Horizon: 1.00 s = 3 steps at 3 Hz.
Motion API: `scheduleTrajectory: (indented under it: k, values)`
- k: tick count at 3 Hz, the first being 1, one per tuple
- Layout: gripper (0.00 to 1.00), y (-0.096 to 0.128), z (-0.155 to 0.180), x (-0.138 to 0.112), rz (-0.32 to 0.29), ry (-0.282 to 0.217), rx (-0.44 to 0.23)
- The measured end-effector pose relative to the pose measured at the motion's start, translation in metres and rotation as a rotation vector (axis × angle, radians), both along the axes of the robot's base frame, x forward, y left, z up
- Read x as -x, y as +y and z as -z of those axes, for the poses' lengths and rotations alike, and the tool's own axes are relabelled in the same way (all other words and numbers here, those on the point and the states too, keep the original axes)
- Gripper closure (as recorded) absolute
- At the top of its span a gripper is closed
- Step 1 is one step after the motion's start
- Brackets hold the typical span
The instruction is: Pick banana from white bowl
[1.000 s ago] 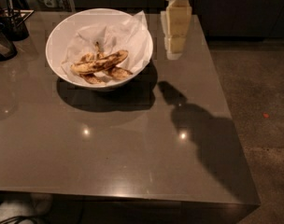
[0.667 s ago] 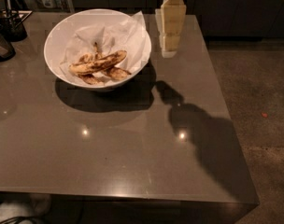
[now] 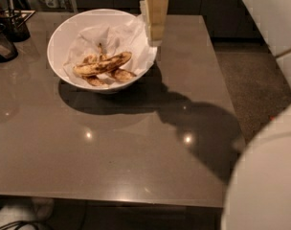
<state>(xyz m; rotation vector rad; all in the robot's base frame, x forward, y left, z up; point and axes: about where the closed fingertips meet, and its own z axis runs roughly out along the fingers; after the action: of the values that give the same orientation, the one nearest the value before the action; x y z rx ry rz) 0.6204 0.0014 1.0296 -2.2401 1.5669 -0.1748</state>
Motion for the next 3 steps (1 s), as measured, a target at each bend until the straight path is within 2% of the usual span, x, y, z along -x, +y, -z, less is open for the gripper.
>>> scheduleTrajectory:
  k: [1,2,3]
  values:
    - [0.0,0.034,0.01,-0.035,-0.052,0.003,-0.002]
    - [0.0,0.041,0.006,-0.045,-0.048,-0.03,-0.028]
    - [0.0,0.049,0.025,-0.051,-0.036,0.0,-0.037]
